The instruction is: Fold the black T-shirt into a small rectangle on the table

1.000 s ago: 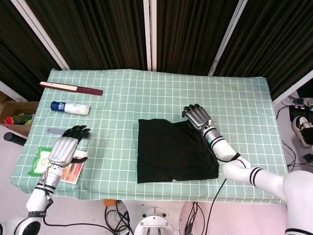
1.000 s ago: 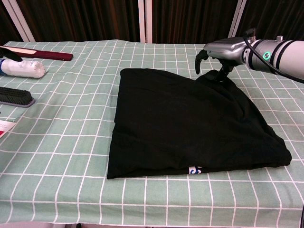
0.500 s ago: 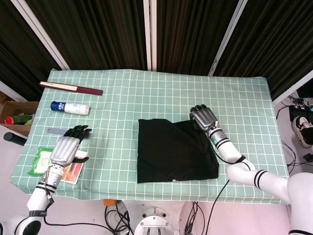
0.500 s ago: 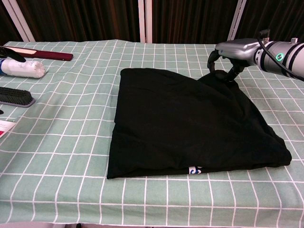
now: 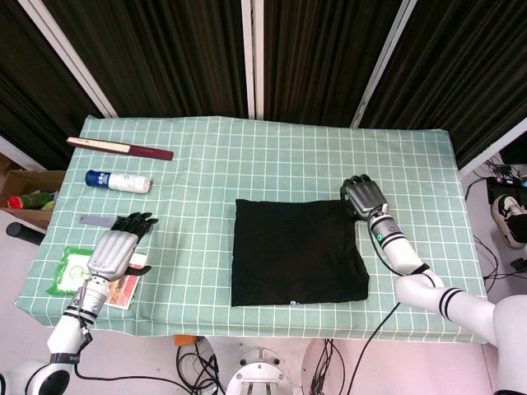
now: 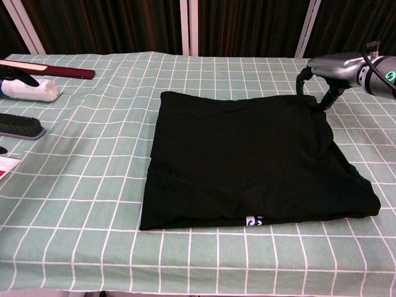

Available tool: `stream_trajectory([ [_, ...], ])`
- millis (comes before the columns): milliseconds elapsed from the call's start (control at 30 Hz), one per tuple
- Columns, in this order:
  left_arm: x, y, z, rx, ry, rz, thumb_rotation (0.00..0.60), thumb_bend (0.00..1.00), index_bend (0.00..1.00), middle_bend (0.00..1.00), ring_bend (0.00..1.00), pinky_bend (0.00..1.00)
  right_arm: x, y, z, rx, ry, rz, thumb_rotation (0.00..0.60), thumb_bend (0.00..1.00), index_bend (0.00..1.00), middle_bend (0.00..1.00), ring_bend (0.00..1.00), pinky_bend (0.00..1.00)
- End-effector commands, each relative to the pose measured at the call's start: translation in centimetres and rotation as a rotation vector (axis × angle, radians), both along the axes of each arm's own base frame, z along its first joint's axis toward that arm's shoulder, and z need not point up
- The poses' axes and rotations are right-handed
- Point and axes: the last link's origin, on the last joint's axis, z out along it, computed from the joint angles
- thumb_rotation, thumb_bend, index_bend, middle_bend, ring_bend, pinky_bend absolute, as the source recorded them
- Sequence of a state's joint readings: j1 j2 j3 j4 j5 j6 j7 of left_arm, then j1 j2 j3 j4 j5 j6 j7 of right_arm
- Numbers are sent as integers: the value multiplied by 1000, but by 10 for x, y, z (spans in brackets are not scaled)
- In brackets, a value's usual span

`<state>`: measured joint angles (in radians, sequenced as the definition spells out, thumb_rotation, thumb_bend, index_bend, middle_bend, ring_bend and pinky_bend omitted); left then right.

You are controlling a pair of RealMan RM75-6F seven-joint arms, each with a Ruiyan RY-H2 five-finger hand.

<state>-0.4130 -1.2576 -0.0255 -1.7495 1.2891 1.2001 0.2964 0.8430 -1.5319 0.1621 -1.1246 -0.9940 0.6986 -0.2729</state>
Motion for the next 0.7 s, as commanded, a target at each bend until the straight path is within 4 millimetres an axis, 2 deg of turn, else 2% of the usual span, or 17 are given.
stream_trajectory([
  [33, 0, 0, 1, 6, 5, 0, 600, 93, 163, 96, 80, 176, 7, 5, 8, -35, -48, 38, 600, 190, 57, 99, 31, 72],
  [100, -1, 0, 3, 10, 7, 3, 600, 93, 163, 96, 80, 176, 11, 14, 20, -59, -91, 86, 600, 174, 0, 53, 1, 39],
  [200, -2, -1, 4, 17, 5, 4, 600, 93, 163, 96, 80, 176, 10, 39, 40, -64, -144, 209, 600, 172, 9, 67, 0, 34],
  [267, -3, -2, 4, 16, 4, 6, 600, 93, 163, 96, 80, 176, 0, 60, 50, -40, -142, 303, 600, 173, 72, 111, 0, 34],
  [333, -3, -2, 3, 12, 2, 10, 600, 93, 163, 96, 80, 176, -17, 80, 57, -11, -99, 384, 600, 174, 189, 161, 0, 34],
  [367, -3, -3, 3, 7, 1, 11, 600, 93, 163, 96, 80, 176, -25, 88, 59, 3, -74, 411, 600, 174, 252, 184, 2, 34],
  [467, -2, -3, 0, -10, -5, 16, 600, 93, 163, 96, 80, 176, -52, 108, 60, 40, 0, 473, 600, 167, 323, 208, 9, 34],
  [567, -1, -4, -2, -23, -1, 17, 600, 93, 163, 96, 80, 176, -71, 121, 59, 60, 54, 552, 600, 120, 326, 210, 11, 34],
  [700, 3, -4, -5, -38, -7, 23, 600, 93, 163, 96, 80, 176, -86, 122, 50, 69, 81, 614, 600, 95, 328, 200, 19, 31],
])
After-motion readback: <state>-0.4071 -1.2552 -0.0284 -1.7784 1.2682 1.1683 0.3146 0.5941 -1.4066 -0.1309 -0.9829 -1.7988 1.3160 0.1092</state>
